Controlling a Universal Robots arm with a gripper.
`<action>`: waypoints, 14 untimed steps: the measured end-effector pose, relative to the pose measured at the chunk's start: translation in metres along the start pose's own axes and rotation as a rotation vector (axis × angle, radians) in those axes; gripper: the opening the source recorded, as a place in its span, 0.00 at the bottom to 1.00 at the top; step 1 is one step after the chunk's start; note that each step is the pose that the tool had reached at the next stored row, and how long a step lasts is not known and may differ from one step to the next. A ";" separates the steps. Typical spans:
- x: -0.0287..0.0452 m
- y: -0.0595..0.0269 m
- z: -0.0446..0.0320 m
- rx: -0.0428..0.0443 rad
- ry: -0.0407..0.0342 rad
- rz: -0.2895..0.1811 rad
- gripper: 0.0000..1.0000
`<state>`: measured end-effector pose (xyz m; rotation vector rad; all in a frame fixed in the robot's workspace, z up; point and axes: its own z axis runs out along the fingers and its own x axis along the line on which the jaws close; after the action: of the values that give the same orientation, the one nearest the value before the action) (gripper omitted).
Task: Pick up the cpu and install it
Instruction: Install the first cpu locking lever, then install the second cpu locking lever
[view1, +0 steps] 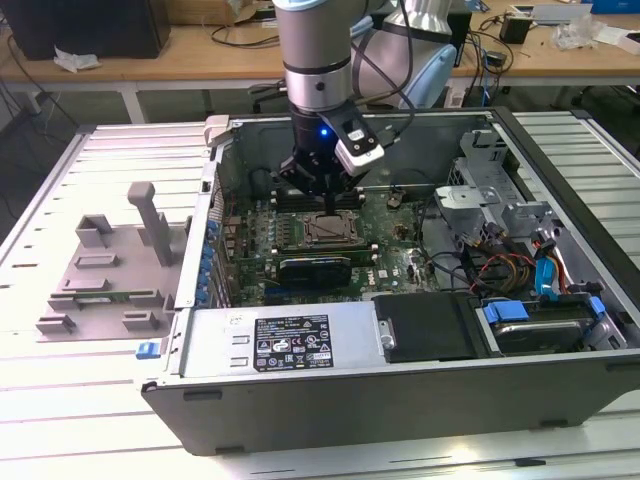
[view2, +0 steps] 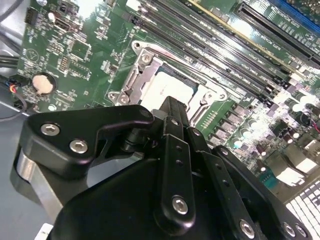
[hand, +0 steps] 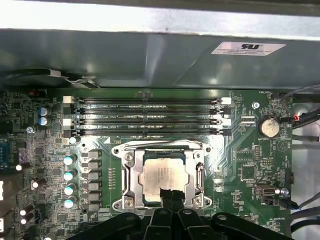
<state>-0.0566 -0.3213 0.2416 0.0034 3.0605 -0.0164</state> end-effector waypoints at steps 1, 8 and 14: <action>-0.0003 0.0000 0.0000 -0.0008 0.0052 0.000 0.11; -0.0002 0.0000 0.0001 -0.0010 0.0066 0.000 0.11; -0.0002 0.0000 0.0001 -0.0010 0.0071 0.000 0.11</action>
<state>-0.0563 -0.3213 0.2415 0.0033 3.0676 -0.0149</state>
